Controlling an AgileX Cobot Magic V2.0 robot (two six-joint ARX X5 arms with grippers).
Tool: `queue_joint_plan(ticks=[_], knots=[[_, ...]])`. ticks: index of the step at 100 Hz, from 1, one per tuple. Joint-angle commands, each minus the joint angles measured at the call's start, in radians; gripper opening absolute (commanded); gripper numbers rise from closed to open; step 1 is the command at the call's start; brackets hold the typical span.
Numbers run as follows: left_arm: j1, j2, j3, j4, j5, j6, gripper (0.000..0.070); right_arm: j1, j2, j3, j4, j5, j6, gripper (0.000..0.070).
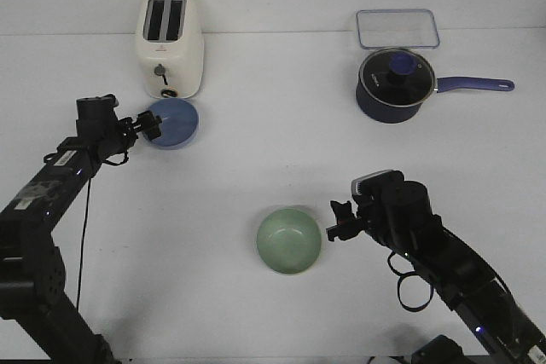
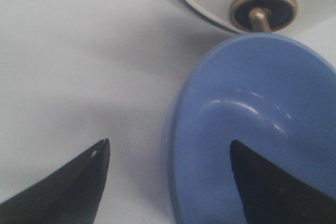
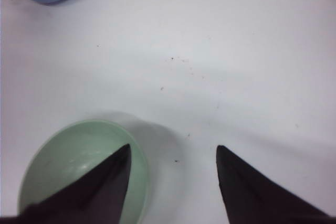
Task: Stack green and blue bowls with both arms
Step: 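Release the green bowl and reach the left gripper to grasp the blue bowl rim, then carry the blue bowl with the left gripper and lower it into the green bowl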
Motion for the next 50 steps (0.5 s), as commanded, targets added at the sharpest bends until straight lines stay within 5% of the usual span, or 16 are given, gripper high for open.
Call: queue_joint_plan(ticks=[1, 7, 16, 50], knots=[[0.001, 0.039, 0.027, 0.005, 0.004, -0.006, 0.0415, 0.003, 0.010, 0.013, 0.003, 0.001, -0.014, 0.0333], [0.001, 0.046, 0.029, 0.005, 0.003, -0.005, 0.0303, 0.003, 0.010, 0.013, -0.001, 0.001, -0.014, 0.0334], [0.001, 0.046, 0.029, 0.003, 0.012, 0.003, 0.0000, 0.003, 0.010, 0.013, -0.006, 0.010, -0.014, 0.0334], [0.000, -0.077, 0.053, -0.134, 0.156, 0.055, 0.0014, -0.129, 0.010, 0.011, -0.004, 0.131, -0.051, 0.0334]])
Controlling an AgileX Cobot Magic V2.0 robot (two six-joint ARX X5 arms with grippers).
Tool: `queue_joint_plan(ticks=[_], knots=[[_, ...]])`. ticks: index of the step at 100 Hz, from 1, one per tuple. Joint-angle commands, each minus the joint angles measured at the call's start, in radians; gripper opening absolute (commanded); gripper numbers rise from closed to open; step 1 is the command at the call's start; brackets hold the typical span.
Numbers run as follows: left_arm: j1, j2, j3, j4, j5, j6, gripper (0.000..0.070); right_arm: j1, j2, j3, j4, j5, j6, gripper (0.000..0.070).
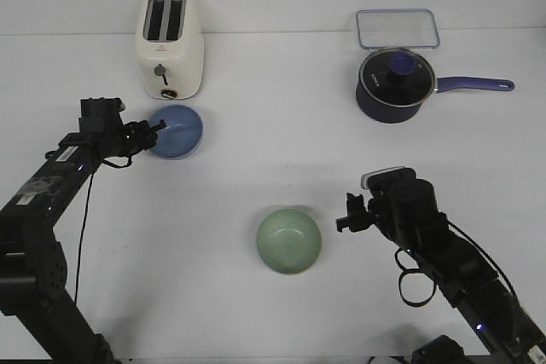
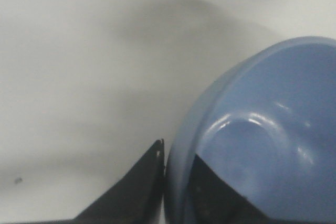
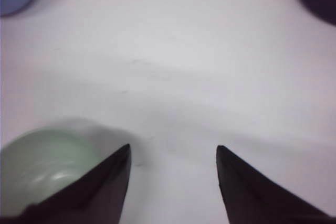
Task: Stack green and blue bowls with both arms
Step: 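Carry the blue bowl with the left gripper and lower it into the green bowl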
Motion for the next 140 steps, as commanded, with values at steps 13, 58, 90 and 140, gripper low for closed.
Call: queue_joint_plan(ticks=[13, 58, 90, 140], knots=[[-0.020, -0.216, 0.028, -0.095, 0.073, 0.106, 0.0013, -0.179, 0.010, 0.009, 0.009, 0.004, -0.038, 0.0334], [-0.390, -0.436, -0.114, -0.213, 0.156, 0.146, 0.0014, -0.412, 0.010, 0.008, 0.010, -0.100, -0.064, 0.0334], [-0.690, -0.344, -0.153, -0.113, 0.068, 0.142, 0.0014, -0.412, 0.010, 0.008, 0.010, -0.108, -0.065, 0.0334], [-0.748, -0.229, -0.151, -0.099, 0.028, 0.157, 0.0442, -0.412, 0.010, 0.008, 0.010, -0.129, -0.069, 0.0334]])
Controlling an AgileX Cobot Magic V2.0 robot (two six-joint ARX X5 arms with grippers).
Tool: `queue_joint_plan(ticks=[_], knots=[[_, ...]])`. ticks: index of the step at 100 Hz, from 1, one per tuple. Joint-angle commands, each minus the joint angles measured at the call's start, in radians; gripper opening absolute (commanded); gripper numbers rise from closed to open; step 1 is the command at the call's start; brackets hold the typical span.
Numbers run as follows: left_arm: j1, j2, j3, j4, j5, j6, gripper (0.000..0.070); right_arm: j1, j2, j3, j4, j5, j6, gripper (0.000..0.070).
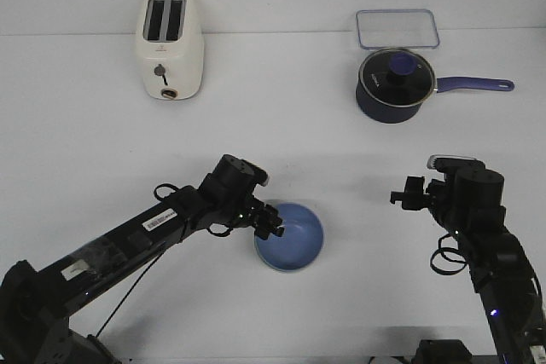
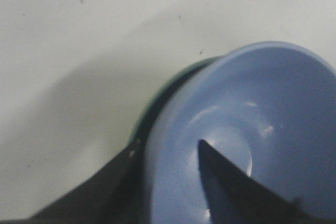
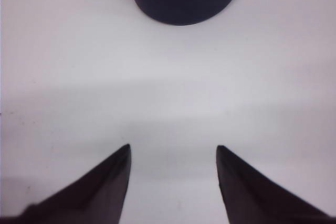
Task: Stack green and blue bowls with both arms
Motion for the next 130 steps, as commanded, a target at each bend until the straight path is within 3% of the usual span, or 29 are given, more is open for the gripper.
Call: queue_joint_plan(ticks=[1, 16, 27, 35, 45, 48, 62, 73, 82, 95, 130], knots=[[0.001, -0.016, 0.019, 0.002, 0.000, 0.013, 0.0444, 0.002, 0.010, 0.008, 0.010, -0.003, -0.012, 0.0334], [0.054, -0.136, 0.020, -0.013, -0.029, 0.036, 0.0441, 0.002, 0.010, 0.008, 0.014, -0.003, -0.017, 0.0334], [0.122, -0.263, 0.020, -0.025, -0.166, 0.068, 0.0390, 0.002, 0.003, 0.008, 0.034, -0.041, -0.023, 0.0332], [0.180, -0.355, 0.020, -0.026, -0.294, 0.106, 0.0275, 0.002, -0.012, 0.008, 0.063, -0.071, -0.025, 0.0304], [0.267, -0.453, 0.019, -0.035, -0.380, 0.138, 0.0003, 0.002, -0.058, -0.005, 0.113, -0.079, -0.027, 0.0074], [0.297, -0.481, 0.014, -0.036, -0.391, 0.140, 0.0014, 0.002, -0.082, -0.016, 0.136, -0.080, -0.029, 0.0001], [0.436, -0.625, -0.106, 0.025, -0.402, 0.146, 0.0013, 0.002, -0.261, -0.147, 0.310, -0.089, -0.085, 0.0000], [0.532, -0.799, -0.341, 0.211, -0.446, 0.152, 0.0013, 0.002, -0.452, -0.313, 0.470, -0.096, -0.144, 0.0000], [0.605, -0.946, -0.542, 0.396, -0.448, 0.163, 0.0012, 0.001, -0.585, -0.433, 0.565, -0.034, -0.142, 0.0000], [0.669, -1.085, -0.708, 0.569, -0.448, 0.154, 0.0013, 0.001, -0.677, -0.510, 0.576, 0.031, -0.135, 0.0000], [0.678, -1.170, -0.718, 0.579, -0.447, 0.155, 0.0015, 0.001, -0.700, -0.510, 0.576, 0.028, -0.134, 0.0000]])
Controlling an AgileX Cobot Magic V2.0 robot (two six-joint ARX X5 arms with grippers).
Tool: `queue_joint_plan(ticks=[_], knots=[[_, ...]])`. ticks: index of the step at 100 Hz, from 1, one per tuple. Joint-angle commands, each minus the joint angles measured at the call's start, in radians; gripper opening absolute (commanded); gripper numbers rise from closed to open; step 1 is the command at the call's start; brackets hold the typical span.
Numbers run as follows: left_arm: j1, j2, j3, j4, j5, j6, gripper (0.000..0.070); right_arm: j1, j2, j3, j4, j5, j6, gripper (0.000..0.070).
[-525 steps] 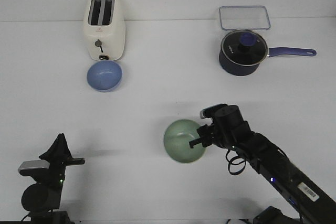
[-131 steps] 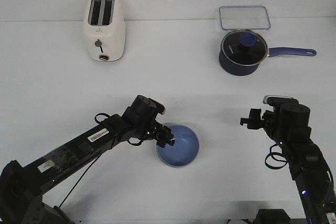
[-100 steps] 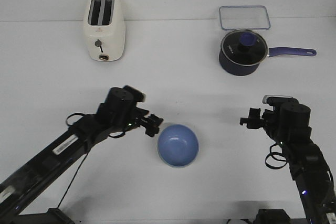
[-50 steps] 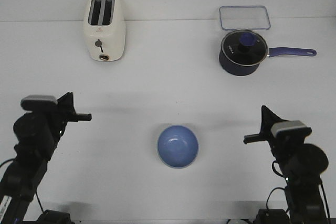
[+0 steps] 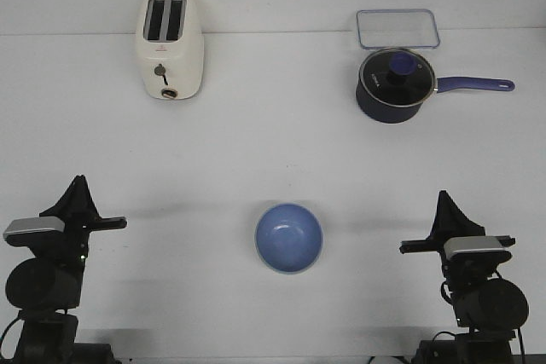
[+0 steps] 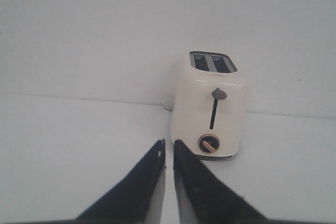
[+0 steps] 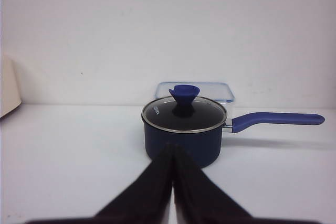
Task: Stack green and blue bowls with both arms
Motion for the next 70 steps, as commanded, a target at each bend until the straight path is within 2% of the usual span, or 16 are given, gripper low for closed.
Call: queue_joint_plan(ticks=[1, 48, 55, 70], knots=[[0.001, -0.004, 0.012, 0.011, -0.004, 0.015, 0.0015, 0.001, -0.001, 0.005, 0.015, 0.000, -0.007, 0.0000], [0.001, -0.027, 0.012, 0.011, -0.004, 0.015, 0.0014, 0.001, -0.001, 0.005, 0.018, 0.000, -0.007, 0.0000], [0.002, -0.053, 0.007, -0.001, -0.004, 0.068, 0.0015, 0.000, -0.001, 0.005, 0.018, 0.000, -0.007, 0.0000], [0.012, -0.150, -0.071, -0.047, 0.008, 0.092, 0.0015, 0.001, -0.001, 0.005, 0.018, 0.000, -0.007, 0.0000]])
